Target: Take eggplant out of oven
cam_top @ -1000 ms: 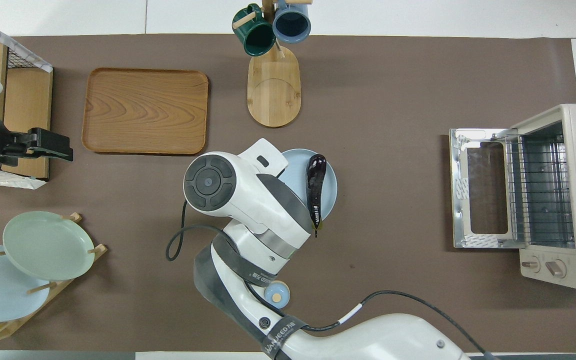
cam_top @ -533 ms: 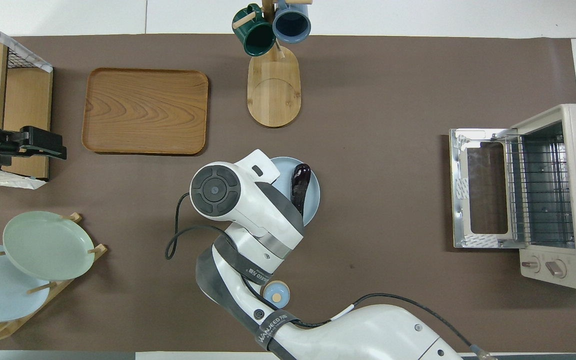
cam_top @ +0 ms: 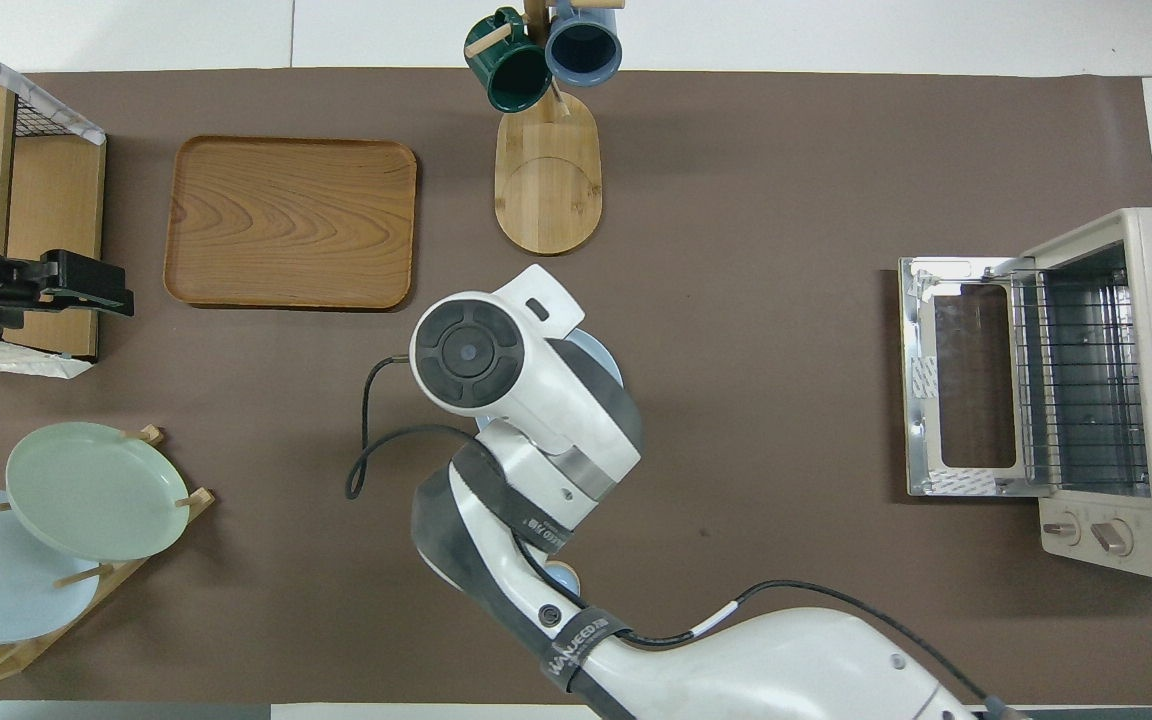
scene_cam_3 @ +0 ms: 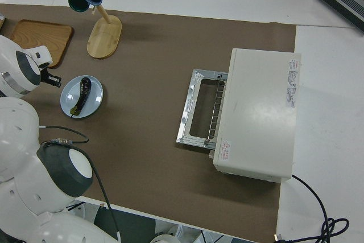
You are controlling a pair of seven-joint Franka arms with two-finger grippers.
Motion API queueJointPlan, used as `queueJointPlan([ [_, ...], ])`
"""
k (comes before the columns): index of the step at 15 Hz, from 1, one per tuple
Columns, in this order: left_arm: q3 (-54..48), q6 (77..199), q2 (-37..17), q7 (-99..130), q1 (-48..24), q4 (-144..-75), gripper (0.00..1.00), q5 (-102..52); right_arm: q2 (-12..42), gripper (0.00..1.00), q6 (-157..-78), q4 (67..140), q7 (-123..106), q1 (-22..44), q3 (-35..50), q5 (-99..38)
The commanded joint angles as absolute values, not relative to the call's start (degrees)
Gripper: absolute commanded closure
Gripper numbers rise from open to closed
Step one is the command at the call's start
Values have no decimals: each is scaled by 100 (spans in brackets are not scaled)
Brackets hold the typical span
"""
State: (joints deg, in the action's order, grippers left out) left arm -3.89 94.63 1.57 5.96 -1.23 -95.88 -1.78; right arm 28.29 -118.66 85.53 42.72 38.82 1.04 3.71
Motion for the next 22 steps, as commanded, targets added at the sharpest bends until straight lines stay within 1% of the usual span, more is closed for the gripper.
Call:
queueJointPlan([
  [1, -439, 9720, 281, 562, -114, -9887, 0, -123, 2120, 100, -10762, 8762, 3124, 3131, 176, 431],
  [3, -474, 9869, 351, 606, -236, -10098, 0, -132, 1794, 100, -10023, 9086, 2901, 2570, 167, 553],
  [5, -483, 10054, 352, 903, -683, -10309, 0, -132, 1530, 100, -9827, 9665, 2865, 2129, 176, 903],
  [7, -483, 10535, 343, 1718, -1288, -10642, 0, -132, 1214, 100, -10088, 10499, 2839, 1978, 176, 1124],
  [9, -483, 10940, 220, 2422, -1860, -10845, 0, -132, 977, 100, -10798, 11281, 2787, 1812, 167, 1317],
  [11, -483, 11476, -69, 3055, -2441, -11003, 0, -141, 897, 100, -11537, 11784, 2105, 1312, 176, 1599],
  [13, -483, 12090, -499, 3540, -2951, -11100, 0, -141, 896, 100, -11925, 11978, 1636, 942, 184, 1617],
  [15, -483, 12636, -869, 3568, -3250, -11258, 0, -141, 932, 100, -12390, 12207, 1460, 783, 176, 1635],
  [19, -475, 13725, -1466, 4058, -3796, -11548, 0, -141, 958, 100, -12586, 12357, 1477, 677, 176, 1635],
  [20, -475, 13894, -1633, 4121, -3866, -11549, 0, -141, 958, 100, -12595, 12366, 1477, 598, 184, 1635],
  [22, -466, 13983, -1775, 4122, -3999, -11549, 0, -141, 1002, 100, -12830, 12445, 1433, 554, 176, 1635],
])
